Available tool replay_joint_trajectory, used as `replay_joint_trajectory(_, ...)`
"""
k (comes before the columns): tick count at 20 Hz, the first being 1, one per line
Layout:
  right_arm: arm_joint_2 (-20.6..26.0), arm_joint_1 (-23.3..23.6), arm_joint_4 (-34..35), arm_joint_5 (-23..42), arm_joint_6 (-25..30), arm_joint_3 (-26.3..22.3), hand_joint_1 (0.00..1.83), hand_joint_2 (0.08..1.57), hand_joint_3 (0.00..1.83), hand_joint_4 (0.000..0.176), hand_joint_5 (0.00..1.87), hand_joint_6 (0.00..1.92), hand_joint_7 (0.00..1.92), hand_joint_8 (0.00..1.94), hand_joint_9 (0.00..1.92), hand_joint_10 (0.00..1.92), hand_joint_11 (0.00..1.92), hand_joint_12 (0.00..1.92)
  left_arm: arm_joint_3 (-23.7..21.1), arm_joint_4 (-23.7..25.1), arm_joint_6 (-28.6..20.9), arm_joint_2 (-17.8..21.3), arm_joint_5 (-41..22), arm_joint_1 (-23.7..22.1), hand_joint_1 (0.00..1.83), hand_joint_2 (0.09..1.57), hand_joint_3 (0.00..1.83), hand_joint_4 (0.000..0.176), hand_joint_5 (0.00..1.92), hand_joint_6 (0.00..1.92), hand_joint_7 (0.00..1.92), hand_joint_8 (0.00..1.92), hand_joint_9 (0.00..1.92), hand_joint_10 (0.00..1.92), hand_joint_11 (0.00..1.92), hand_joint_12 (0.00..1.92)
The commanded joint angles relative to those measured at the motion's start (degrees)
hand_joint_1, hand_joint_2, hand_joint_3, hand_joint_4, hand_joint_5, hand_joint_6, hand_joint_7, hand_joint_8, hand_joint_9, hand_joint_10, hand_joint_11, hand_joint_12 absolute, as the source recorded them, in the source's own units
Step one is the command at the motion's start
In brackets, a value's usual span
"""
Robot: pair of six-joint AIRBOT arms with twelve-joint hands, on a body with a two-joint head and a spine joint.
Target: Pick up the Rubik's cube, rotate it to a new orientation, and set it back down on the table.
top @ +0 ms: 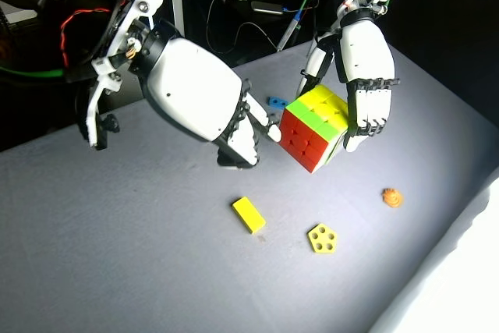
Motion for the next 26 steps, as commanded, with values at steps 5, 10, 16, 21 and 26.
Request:
replay_joint_trajectory(5,0.2,2.5,-0.2,5.3,0.1,0.0,0.07,1.23,0.0,0.0,0.13,0.0,0.18,0.0,0.14,0.15,0.0,0.51,2.4,11.9,-9.5,0.7,0.9,3.5,1.24,1.27,0.25,0.0,0.5,1.76,0.48,1.83,0.47,1.83,0.35,1.92)
replay_joint_trajectory(10,0.2,2.7,-0.2,5.3,-0.3,0.7,0.0,1.23,0.0,0.0,0.02,0.0,0.01,0.0,0.01,0.02,0.0,0.0,5.6,19.2,-16.0,0.6,2.1,6.8,1.24,1.28,0.24,0.0,0.5,1.77,0.47,1.83,0.47,1.84,0.37,1.92)
replay_joint_trajectory(16,-0.4,3.3,-0.2,5.4,-0.3,1.1,0.01,1.24,0.0,0.0,0.0,0.0,0.01,0.0,0.0,0.0,0.0,0.0,8.7,25.1,-22.3,-1.3,1.5,9.2,1.04,1.28,0.23,0.025,0.53,1.72,0.51,1.79,0.42,1.92,0.35,1.92)
replay_joint_trajectory(21,-0.5,3.6,-0.2,5.8,-0.2,1.1,0.02,1.23,0.0,0.0,0.0,0.0,0.03,0.01,0.04,0.02,0.0,0.0,9.1,26.6,-24.5,-2.6,-0.2,10.9,1.23,1.28,0.24,0.0,0.48,1.8,0.46,1.84,0.47,1.84,0.35,1.92)
replay_joint_trajectory(26,-0.6,4.1,-0.2,5.8,0.4,1.1,0.01,1.24,0.0,0.0,0.0,0.0,0.03,0.0,0.04,0.01,0.0,0.0,9.6,28.7,-27.3,-3.5,-1.2,12.6,1.05,1.33,0.2,0.008,0.49,1.78,0.46,1.85,0.39,1.91,0.33,1.92)
